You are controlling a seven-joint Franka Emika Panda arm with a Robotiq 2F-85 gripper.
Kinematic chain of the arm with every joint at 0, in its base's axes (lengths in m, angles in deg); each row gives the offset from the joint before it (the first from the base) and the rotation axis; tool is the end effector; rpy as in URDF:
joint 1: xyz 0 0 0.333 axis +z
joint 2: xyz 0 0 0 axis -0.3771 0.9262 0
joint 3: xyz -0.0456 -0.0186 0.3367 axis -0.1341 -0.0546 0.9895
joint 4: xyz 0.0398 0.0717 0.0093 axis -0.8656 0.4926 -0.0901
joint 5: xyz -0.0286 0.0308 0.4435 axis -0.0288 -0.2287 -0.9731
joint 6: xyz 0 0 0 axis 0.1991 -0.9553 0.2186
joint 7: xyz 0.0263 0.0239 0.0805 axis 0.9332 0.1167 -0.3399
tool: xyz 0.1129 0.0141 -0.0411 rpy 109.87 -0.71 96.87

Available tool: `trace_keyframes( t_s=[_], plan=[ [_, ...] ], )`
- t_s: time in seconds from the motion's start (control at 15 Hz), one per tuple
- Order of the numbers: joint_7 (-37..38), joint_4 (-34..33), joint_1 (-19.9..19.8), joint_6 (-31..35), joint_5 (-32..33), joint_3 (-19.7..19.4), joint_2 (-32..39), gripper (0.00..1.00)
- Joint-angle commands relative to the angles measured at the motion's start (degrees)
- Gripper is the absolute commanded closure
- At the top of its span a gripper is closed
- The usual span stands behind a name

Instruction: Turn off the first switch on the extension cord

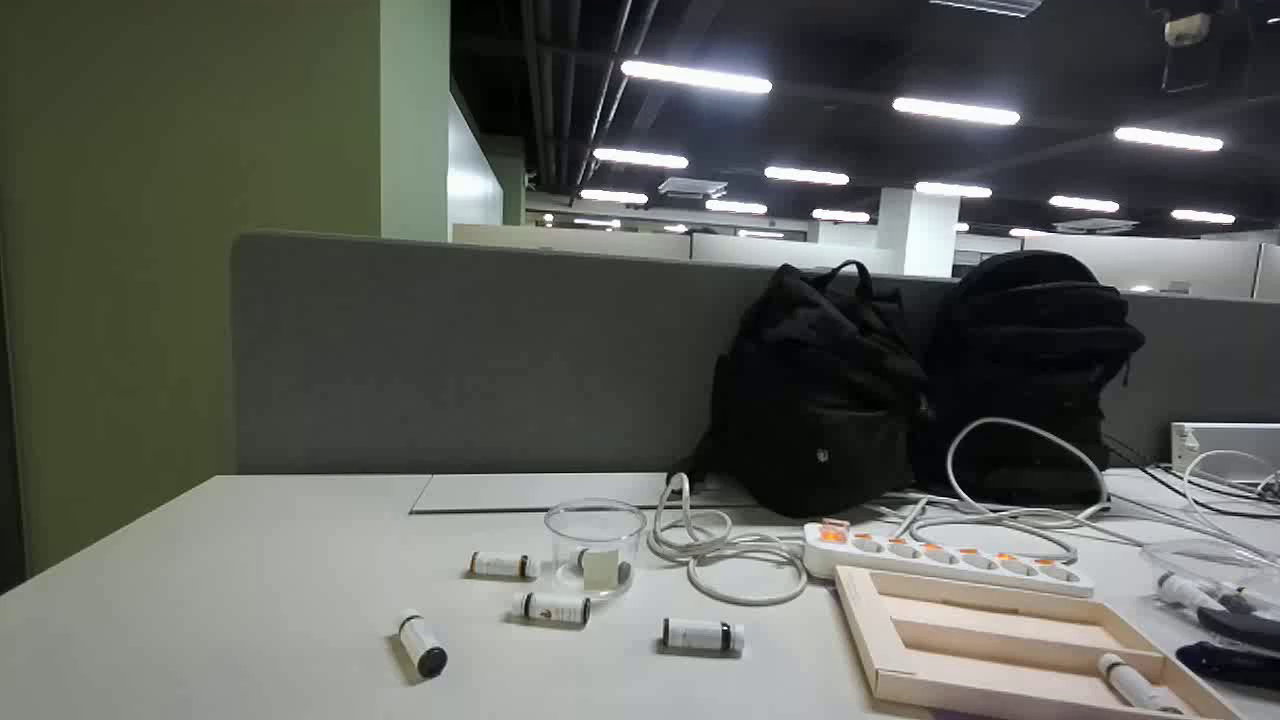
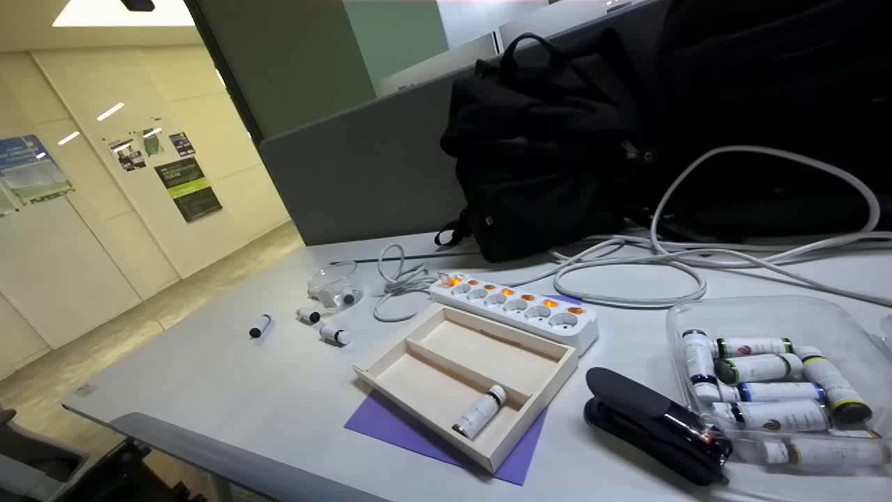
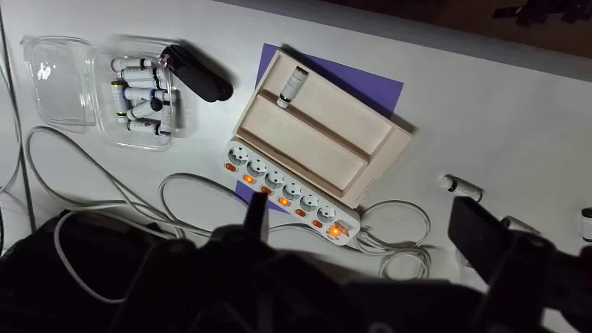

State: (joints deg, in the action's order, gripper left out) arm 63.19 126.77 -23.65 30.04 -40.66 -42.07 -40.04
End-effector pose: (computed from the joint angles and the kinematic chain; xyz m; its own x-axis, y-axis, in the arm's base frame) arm 0.3447 -0.0461 0.5374 0.9795 0.1787 0.0928 0.1680 -0.9794 0.1121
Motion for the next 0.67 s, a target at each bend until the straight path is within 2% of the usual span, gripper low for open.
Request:
trace_keyframes(
  t_s=[0.0, 0.47, 0.6],
  plan=[
    [0.4, -0.2, 0.7, -0.2, 0.4, -0.5, 0.0, 0.00],
    [0.4, -0.2, 0.7, -0.2, 0.4, -0.5, 0.0, 0.00],
    [1.8, 1.3, 1.1, 4.2, -0.1, -0.1, 4.8, 0.00]
  ],
)
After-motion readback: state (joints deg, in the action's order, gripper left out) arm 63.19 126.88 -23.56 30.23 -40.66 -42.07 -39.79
